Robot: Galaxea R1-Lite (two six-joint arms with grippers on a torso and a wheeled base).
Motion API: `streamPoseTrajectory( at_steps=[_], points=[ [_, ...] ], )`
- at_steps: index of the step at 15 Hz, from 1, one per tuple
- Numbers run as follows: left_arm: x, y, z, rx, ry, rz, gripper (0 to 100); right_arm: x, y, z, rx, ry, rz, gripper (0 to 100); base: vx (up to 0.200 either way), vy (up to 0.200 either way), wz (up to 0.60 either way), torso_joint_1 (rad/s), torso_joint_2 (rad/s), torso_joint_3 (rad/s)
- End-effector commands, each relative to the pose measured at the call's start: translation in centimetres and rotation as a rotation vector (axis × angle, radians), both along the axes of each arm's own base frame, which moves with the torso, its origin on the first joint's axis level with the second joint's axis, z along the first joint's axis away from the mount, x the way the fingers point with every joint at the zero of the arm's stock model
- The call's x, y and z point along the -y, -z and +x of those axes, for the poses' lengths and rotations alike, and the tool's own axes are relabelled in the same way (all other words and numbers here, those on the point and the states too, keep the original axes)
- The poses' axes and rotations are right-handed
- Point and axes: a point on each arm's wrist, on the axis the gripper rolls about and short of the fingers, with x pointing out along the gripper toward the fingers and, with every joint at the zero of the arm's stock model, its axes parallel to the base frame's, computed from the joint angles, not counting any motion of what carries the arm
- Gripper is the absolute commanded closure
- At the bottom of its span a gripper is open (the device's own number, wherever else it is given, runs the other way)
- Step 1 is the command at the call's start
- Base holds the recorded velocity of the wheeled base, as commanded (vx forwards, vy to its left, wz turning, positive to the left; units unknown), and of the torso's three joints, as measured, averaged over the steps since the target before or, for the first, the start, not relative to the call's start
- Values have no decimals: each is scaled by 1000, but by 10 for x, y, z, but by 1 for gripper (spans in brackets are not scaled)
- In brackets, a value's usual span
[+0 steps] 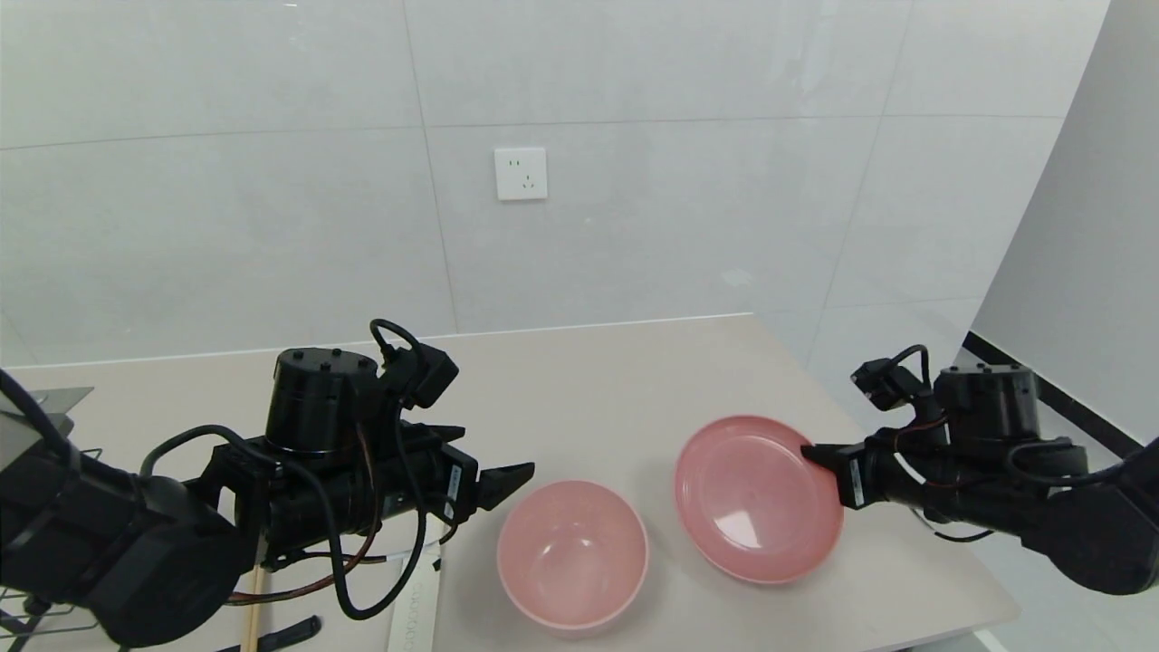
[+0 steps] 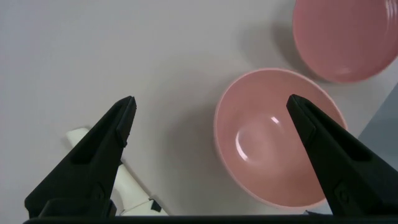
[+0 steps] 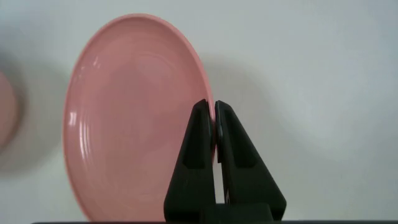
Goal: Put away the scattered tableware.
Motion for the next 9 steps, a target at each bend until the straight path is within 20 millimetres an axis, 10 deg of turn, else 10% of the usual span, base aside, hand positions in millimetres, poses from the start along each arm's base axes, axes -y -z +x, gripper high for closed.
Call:
streamPoseTrajectory(
  at_steps=[1, 9],
  points=[
    [3, 1, -2, -5, 12, 2, 0, 2, -46, -3, 147, 0, 90, 100, 0, 0, 0, 0, 0, 0],
    [4, 40, -2, -126, -7, 85, 0, 9, -124, -53, 439, -13, 143, 100, 0, 0, 0, 0, 0, 0]
  ],
)
